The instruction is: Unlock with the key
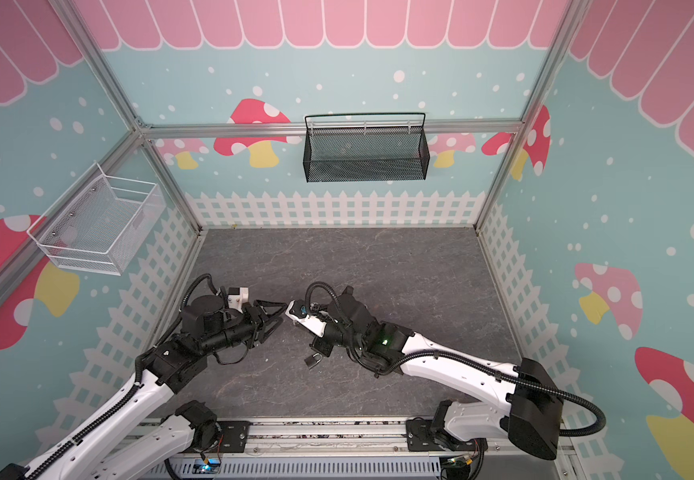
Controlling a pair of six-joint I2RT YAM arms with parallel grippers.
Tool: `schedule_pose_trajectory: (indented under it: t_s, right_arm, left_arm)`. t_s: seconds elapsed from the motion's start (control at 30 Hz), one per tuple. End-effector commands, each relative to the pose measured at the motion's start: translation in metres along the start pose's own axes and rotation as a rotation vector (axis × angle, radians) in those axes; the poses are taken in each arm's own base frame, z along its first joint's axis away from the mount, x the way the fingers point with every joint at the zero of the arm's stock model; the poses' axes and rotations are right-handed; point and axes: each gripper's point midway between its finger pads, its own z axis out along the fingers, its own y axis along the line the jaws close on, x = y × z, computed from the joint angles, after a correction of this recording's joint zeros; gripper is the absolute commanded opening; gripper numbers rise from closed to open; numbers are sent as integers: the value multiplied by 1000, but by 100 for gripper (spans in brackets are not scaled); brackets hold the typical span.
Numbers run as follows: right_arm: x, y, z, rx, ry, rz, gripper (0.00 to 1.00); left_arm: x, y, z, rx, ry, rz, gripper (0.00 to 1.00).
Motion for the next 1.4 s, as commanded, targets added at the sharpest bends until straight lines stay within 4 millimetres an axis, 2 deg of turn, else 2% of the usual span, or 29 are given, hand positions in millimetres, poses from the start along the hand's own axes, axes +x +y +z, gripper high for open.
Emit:
schedule_pose_trajectory:
  t_s: [0.0,0.33,0.73,1.03,1.37]
  right_arm:
    - [-12,-2,-3,0,-48,-103,0]
    - [-17,-4,-5,-8,-52,-209,0]
    - [-17,-8,0,-9,-30,-249,0]
    - [-13,-10,1,-9,-14,-251,0]
    - [-13,-11,0,-8,-10,-253,0]
  left_arm:
    - [-2,-25,1,67,-11,12,54]
    - [6,-36,15,50,65,86,51]
    - [14,-32,28,3,130,122,31]
    - [14,-27,28,-13,127,126,12]
    - [12,-25,28,-18,116,129,0]
